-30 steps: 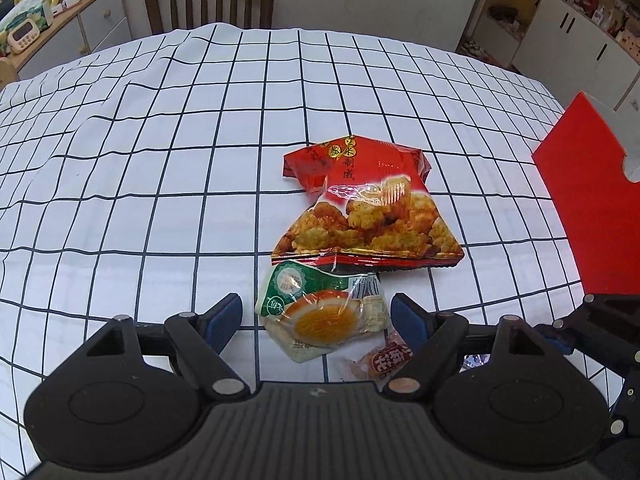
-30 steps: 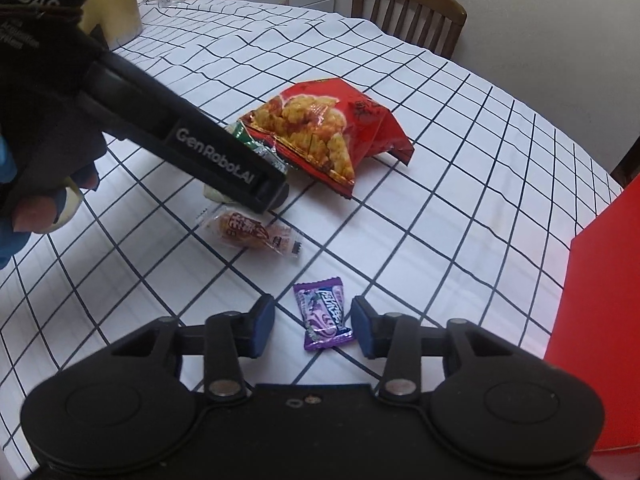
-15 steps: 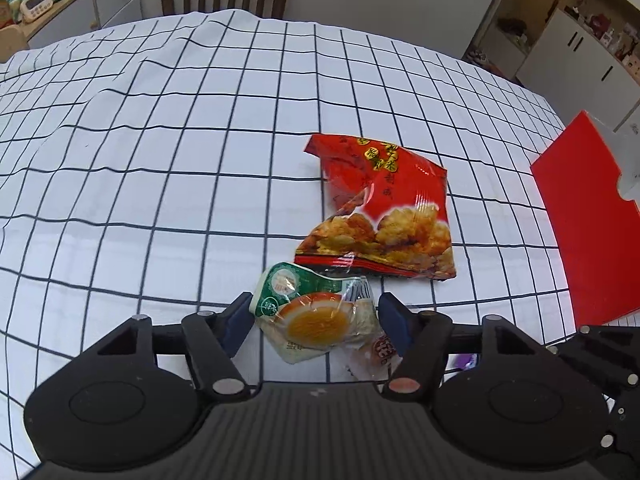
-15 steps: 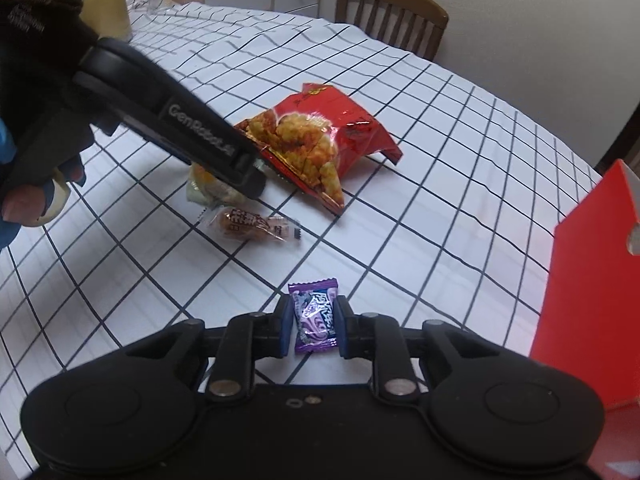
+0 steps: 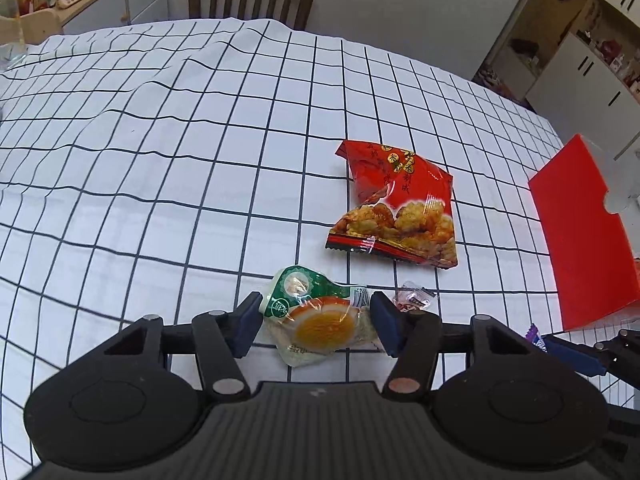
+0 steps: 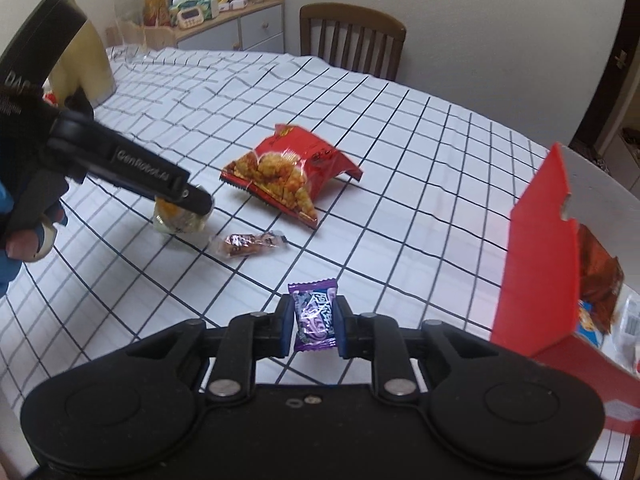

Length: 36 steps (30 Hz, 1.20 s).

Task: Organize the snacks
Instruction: 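Grasp the purple candy with the right tool while the left tool grasps the green egg pastry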

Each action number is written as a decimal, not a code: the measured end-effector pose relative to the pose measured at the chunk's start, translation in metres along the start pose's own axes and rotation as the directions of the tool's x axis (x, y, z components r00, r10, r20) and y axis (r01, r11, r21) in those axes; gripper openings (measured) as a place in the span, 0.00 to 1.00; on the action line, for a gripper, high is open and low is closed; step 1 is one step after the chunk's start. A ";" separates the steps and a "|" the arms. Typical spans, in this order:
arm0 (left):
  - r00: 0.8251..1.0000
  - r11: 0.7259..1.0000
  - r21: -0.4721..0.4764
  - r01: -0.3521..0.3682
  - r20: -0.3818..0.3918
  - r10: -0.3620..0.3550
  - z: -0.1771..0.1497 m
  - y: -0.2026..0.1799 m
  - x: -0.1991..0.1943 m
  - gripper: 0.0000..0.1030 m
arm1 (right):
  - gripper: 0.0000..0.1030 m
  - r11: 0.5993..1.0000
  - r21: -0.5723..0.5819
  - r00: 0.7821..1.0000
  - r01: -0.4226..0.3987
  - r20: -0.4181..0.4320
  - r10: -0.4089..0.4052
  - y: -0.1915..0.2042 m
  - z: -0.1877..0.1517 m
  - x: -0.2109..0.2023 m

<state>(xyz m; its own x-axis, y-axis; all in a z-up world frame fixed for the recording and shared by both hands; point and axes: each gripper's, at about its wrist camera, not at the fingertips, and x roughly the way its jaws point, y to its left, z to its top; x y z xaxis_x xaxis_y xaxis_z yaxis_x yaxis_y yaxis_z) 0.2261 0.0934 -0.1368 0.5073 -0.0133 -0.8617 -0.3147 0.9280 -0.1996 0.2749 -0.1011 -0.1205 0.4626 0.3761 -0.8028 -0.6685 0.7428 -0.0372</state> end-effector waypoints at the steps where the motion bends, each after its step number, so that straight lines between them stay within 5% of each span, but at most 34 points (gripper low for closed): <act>1: 1.000 1.000 -0.005 0.000 0.000 0.000 -0.001 0.001 -0.004 0.56 | 0.18 1.000 0.005 1.000 0.000 0.005 0.000 0.000 -0.001 -0.005; 19: 0.995 0.997 0.006 0.079 0.056 -0.079 -0.025 -0.031 -0.084 0.56 | 0.18 0.997 0.072 0.993 -0.001 0.119 -0.008 -0.017 -0.009 -0.093; 36: 0.979 0.978 0.111 0.174 0.083 -0.184 -0.025 -0.130 -0.117 0.56 | 0.18 0.996 0.064 0.975 0.060 0.209 -0.072 -0.065 -0.021 -0.157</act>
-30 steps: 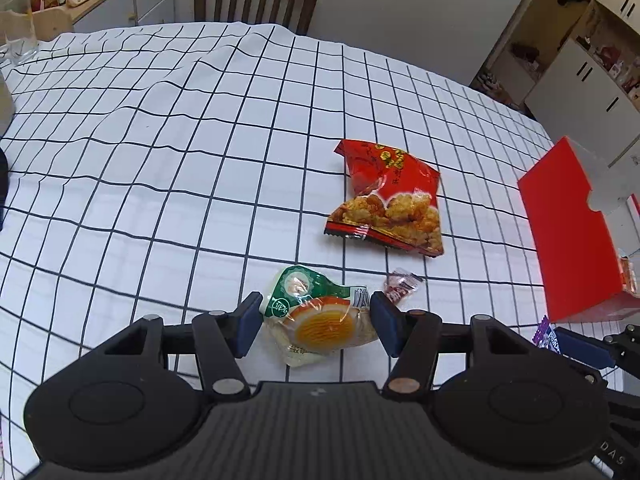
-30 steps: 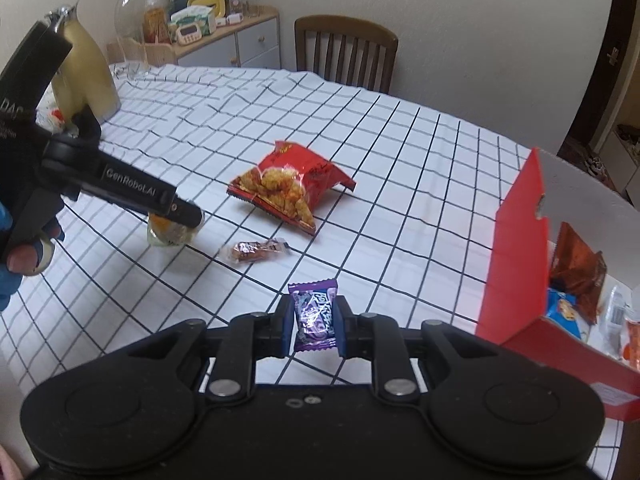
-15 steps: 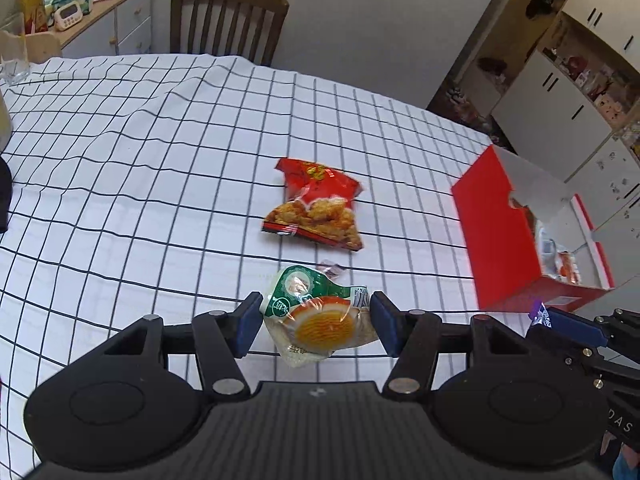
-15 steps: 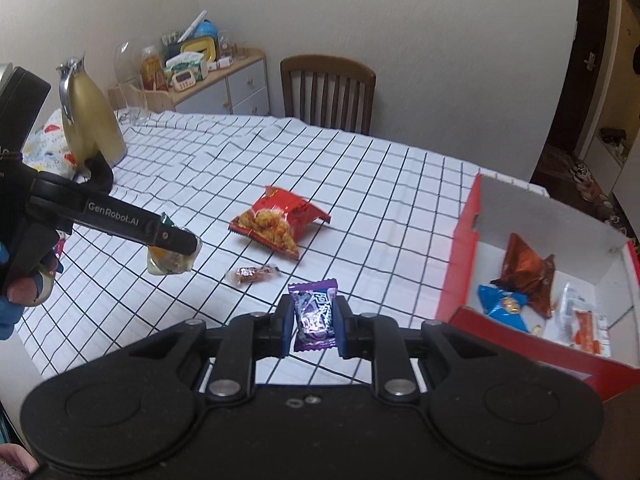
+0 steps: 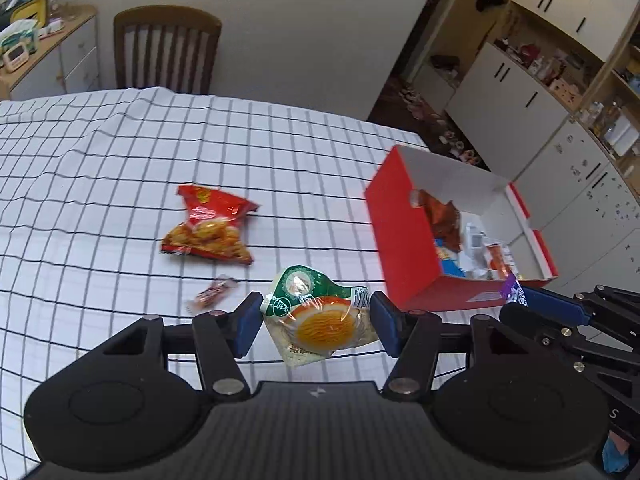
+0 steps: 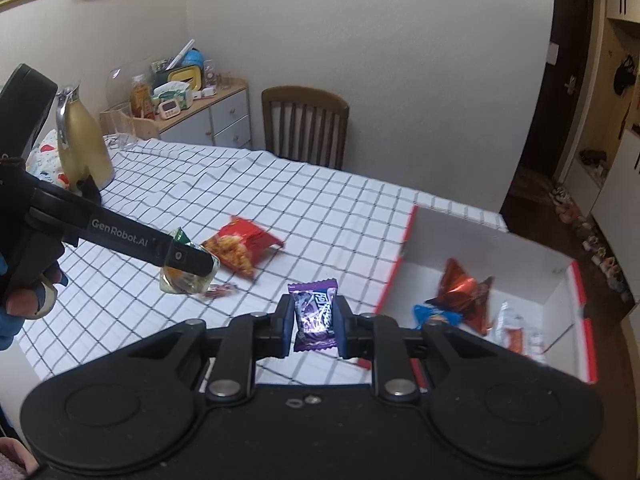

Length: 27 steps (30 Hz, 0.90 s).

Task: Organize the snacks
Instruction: 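Carry the purple candy and green egg pastry with both tools over the shoebox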

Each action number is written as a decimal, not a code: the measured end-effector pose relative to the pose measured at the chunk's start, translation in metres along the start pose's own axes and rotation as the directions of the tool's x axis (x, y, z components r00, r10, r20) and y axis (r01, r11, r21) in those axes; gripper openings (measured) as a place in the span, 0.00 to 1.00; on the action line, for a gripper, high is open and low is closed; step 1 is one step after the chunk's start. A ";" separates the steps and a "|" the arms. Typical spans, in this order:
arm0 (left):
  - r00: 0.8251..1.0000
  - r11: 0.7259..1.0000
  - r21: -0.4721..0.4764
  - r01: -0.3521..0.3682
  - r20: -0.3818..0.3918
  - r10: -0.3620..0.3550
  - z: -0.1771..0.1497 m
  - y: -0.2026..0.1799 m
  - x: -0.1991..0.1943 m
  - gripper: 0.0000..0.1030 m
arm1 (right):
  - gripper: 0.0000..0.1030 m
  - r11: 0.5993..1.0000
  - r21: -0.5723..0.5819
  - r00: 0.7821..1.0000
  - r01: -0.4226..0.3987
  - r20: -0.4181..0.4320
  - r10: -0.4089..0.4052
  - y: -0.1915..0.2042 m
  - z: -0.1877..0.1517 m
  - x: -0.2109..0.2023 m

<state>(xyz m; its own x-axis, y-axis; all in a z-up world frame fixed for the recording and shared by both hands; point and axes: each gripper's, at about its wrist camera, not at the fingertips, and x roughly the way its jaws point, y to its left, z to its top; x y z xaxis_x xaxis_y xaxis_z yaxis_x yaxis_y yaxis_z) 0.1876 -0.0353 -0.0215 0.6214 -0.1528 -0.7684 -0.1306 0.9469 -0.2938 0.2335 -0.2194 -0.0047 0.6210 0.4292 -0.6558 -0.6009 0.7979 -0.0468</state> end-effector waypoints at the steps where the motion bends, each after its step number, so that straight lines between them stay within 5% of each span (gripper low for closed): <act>1: 1.000 1.000 0.006 0.007 0.002 -0.007 0.001 -0.007 0.001 0.56 | 0.18 1.000 -0.001 1.000 0.007 0.004 -0.007 -0.005 0.000 -0.002; 27: 0.999 0.987 0.155 0.051 -0.001 -0.052 0.046 -0.175 0.079 0.50 | 0.17 0.983 0.072 0.986 0.167 -0.011 -0.166 -0.153 -0.019 -0.001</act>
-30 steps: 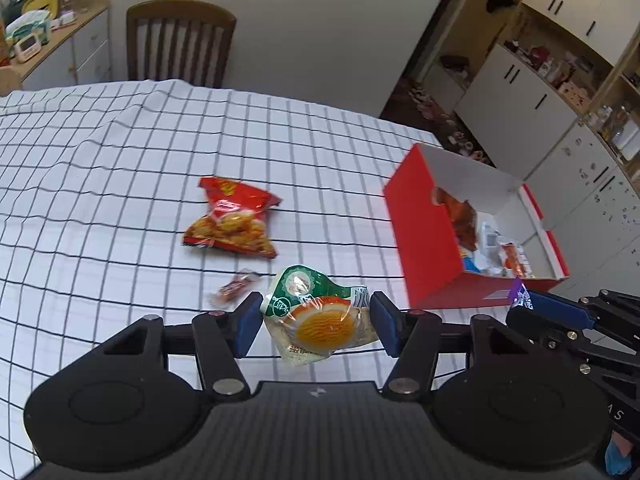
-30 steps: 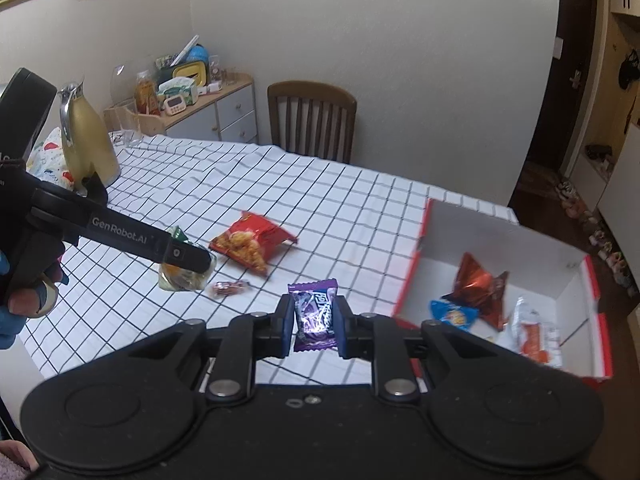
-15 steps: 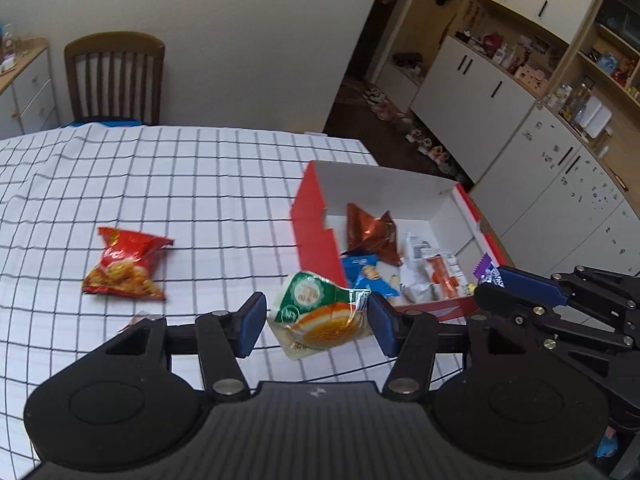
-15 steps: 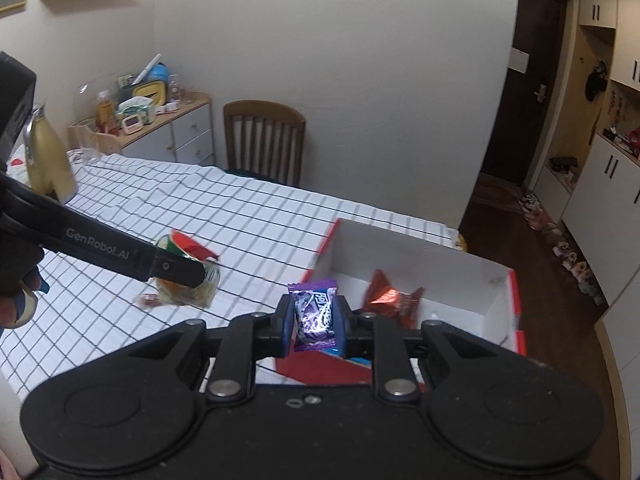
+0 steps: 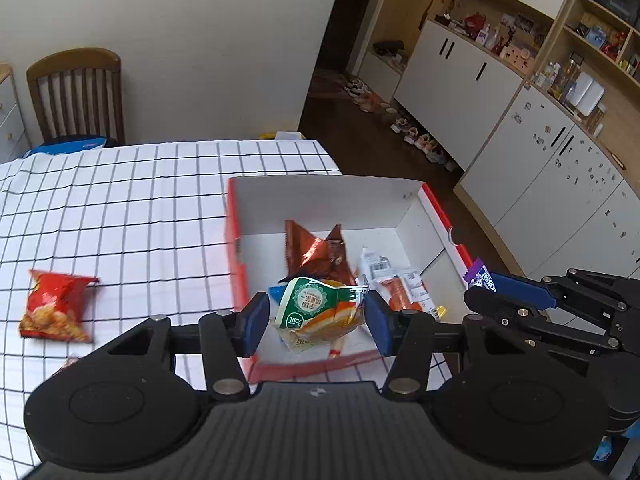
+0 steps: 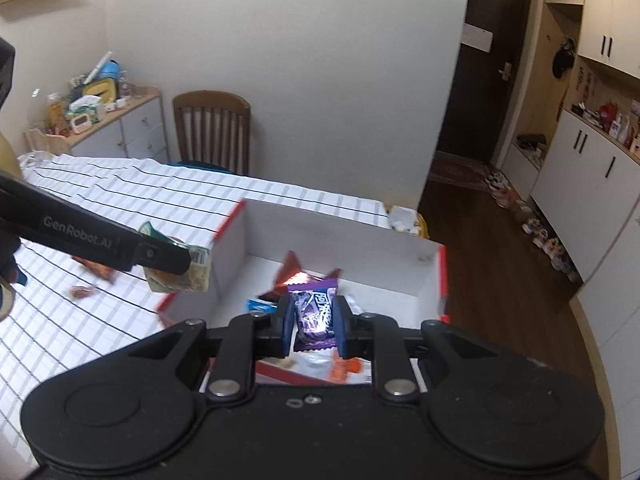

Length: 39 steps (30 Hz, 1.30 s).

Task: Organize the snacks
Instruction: 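Carry the purple candy and green egg pastry with both tools over the shoebox, then open both tools to drop the candy and egg pastry into the box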

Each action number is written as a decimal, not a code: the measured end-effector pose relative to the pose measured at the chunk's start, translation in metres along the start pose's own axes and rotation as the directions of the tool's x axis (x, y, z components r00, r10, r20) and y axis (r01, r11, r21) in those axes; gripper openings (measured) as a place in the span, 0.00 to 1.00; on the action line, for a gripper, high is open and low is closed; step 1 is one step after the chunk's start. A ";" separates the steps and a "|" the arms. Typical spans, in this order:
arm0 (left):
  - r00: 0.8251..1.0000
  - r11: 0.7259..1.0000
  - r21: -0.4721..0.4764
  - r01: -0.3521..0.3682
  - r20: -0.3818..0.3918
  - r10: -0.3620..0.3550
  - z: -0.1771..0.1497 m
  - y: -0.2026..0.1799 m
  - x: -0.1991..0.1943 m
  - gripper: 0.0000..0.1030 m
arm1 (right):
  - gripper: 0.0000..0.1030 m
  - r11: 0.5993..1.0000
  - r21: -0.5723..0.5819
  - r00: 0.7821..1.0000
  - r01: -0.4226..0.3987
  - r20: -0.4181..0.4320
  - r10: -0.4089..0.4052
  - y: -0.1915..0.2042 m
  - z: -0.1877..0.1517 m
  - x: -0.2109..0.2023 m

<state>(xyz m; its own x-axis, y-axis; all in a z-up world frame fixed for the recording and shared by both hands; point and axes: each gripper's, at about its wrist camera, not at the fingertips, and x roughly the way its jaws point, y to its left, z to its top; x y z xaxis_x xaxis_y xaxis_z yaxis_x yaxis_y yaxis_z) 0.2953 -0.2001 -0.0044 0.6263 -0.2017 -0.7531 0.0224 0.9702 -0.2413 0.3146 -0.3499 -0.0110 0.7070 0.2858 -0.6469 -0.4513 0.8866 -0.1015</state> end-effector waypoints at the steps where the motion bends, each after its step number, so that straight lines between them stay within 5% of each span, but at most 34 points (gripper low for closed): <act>1: 1.000 1.000 0.004 0.000 -0.003 0.000 0.003 -0.004 0.004 0.50 | 0.17 1.000 0.003 1.000 0.008 -0.006 -0.008 -0.006 -0.001 0.003; 17: 0.992 0.993 0.085 -0.079 -0.095 0.087 0.020 -0.042 0.088 0.50 | 0.18 0.998 0.038 0.991 0.040 -0.133 -0.034 -0.053 -0.016 0.062; 19: 0.990 0.992 0.094 -0.083 -0.107 0.093 0.020 -0.045 0.096 0.41 | 0.18 0.998 0.047 0.989 0.030 -0.148 -0.023 -0.056 -0.018 0.069; 24: 0.986 0.989 0.119 -0.089 -0.132 0.105 0.018 -0.053 0.114 0.41 | 0.18 0.999 0.042 0.984 0.013 -0.175 -0.005 -0.058 -0.025 0.081; 39: 0.976 0.986 0.123 -0.114 -0.172 0.134 -0.003 -0.051 0.119 0.41 | 0.32 0.998 0.055 0.977 -0.037 -0.209 0.048 -0.060 -0.033 0.084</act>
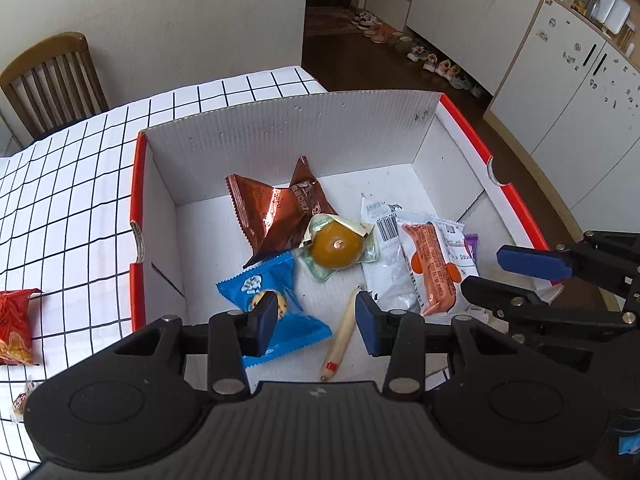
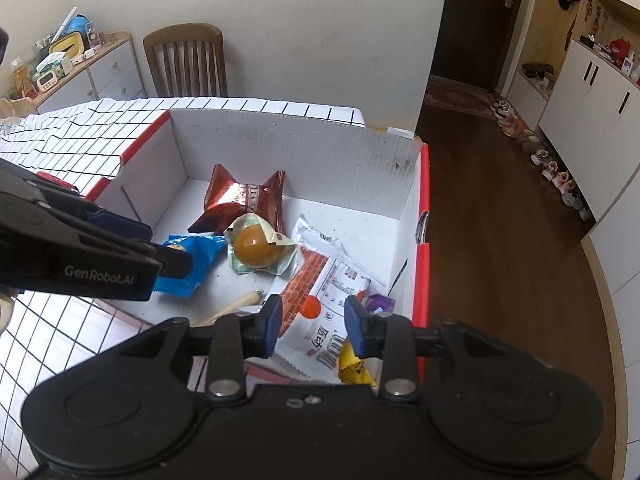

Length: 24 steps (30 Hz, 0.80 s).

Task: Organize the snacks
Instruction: 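Open both tools to drop the candy and egg pastry into the box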

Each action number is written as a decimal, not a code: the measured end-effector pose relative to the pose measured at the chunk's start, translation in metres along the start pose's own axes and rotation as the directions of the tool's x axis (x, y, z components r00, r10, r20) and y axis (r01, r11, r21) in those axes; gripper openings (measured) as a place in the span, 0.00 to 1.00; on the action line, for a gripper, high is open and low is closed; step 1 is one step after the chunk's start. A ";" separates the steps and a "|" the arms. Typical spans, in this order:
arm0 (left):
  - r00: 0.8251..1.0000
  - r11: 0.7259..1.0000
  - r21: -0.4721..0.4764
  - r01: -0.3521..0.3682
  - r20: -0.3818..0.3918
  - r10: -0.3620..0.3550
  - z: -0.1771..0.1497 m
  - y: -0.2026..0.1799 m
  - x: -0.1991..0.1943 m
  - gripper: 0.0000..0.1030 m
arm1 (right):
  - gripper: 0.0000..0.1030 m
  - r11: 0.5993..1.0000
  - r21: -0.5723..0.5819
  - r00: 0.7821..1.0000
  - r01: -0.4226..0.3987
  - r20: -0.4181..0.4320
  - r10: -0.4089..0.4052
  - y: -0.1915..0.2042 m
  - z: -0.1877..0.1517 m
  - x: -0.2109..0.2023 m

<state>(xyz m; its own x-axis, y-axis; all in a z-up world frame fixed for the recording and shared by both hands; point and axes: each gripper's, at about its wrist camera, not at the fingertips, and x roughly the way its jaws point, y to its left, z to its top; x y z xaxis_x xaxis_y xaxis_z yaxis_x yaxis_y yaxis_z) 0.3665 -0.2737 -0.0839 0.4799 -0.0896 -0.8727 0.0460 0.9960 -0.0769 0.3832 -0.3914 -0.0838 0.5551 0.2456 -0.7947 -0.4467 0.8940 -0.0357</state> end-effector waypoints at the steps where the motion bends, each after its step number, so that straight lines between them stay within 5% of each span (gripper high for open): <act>1: 1.000 1.000 0.000 -0.004 0.003 0.004 -0.001 0.000 -0.001 0.41 | 0.34 1.000 0.002 1.000 -0.005 0.001 0.005 0.000 0.001 -0.002; 7: 0.999 1.000 0.017 -0.004 0.036 0.003 -0.006 0.000 -0.014 0.54 | 0.44 1.000 -0.005 1.000 -0.023 0.018 0.023 0.005 0.002 -0.016; 24: 0.989 0.999 0.041 0.012 0.150 -0.018 -0.023 0.000 -0.068 0.64 | 0.61 0.999 -0.015 0.994 -0.034 0.100 0.035 0.018 0.006 -0.060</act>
<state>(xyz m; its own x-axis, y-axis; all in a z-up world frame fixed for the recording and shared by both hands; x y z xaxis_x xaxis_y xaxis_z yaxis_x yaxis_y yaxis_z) 0.3137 -0.2677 -0.0355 0.6050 -0.1075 -0.7890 0.0879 0.9938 -0.0680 0.3460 -0.3875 -0.0332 0.6063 0.3131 -0.7310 -0.4753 0.8796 -0.0176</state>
